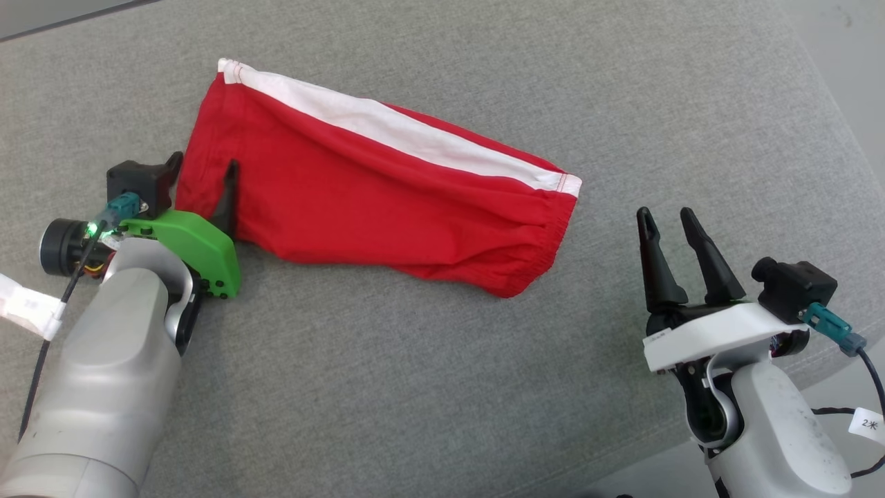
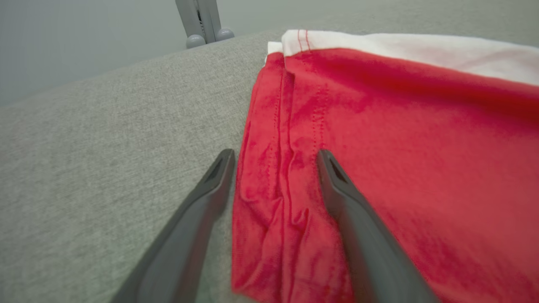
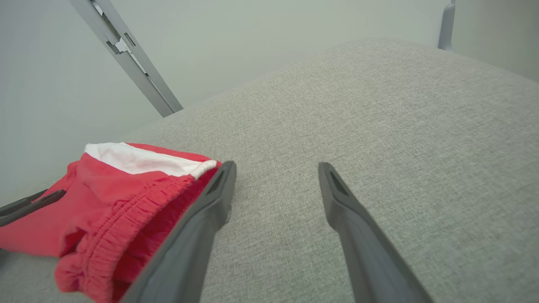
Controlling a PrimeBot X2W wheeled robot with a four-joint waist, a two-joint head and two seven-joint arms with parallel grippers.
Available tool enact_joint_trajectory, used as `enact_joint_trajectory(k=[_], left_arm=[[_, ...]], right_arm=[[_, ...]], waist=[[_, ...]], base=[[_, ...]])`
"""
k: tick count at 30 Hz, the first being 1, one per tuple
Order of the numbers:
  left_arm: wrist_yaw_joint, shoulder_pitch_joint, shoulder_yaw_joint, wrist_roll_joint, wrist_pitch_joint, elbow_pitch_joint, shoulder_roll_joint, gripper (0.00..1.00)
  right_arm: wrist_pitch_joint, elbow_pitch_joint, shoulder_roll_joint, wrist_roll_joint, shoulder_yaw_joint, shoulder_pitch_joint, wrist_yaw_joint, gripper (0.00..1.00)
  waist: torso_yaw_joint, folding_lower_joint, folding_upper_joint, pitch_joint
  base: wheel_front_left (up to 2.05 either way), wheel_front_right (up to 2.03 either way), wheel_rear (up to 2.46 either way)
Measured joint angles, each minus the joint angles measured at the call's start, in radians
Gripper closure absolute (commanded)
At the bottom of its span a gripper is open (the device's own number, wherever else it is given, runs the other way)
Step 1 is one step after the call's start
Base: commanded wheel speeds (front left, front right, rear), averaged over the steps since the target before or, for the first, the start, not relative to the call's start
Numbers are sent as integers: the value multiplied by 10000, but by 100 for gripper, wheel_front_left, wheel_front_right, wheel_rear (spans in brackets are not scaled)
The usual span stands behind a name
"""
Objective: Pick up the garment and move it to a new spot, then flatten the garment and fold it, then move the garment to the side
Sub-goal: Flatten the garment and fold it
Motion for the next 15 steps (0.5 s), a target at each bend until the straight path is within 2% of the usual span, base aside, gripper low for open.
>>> enact_joint_trajectory(k=[2, 3, 4, 8, 15], left_arm=[[-2, -122, -21, -69, 6, 290, -73, 0], [-2, -178, -48, -100, 48, 420, -132, 62], [0, -209, -100, -159, 58, 506, -190, 100], [0, -205, -290, -405, 88, 660, -391, 100], [0, 352, -33, -941, -19, 757, -564, 100]], right_arm=[[0, 2, 4, -50, -17, 0, 0, 0], [0, 10, 4, -71, -48, -1, 0, 0], [0, 25, 2, -90, -69, -1, 0, 0], [-2, 134, 2, -286, -201, 2, 0, 0], [0, 458, 6, -892, -443, 217, 0, 0]], waist=[[-2, 0, 0, -5], [2, 0, 0, -16], [11, 0, 0, -34], [85, 0, 0, -155], [357, 0, 0, -636]], base=[[0, 0, 0], [0, 0, 0], [0, 0, 0], [0, 0, 0], [0, 0, 0]])
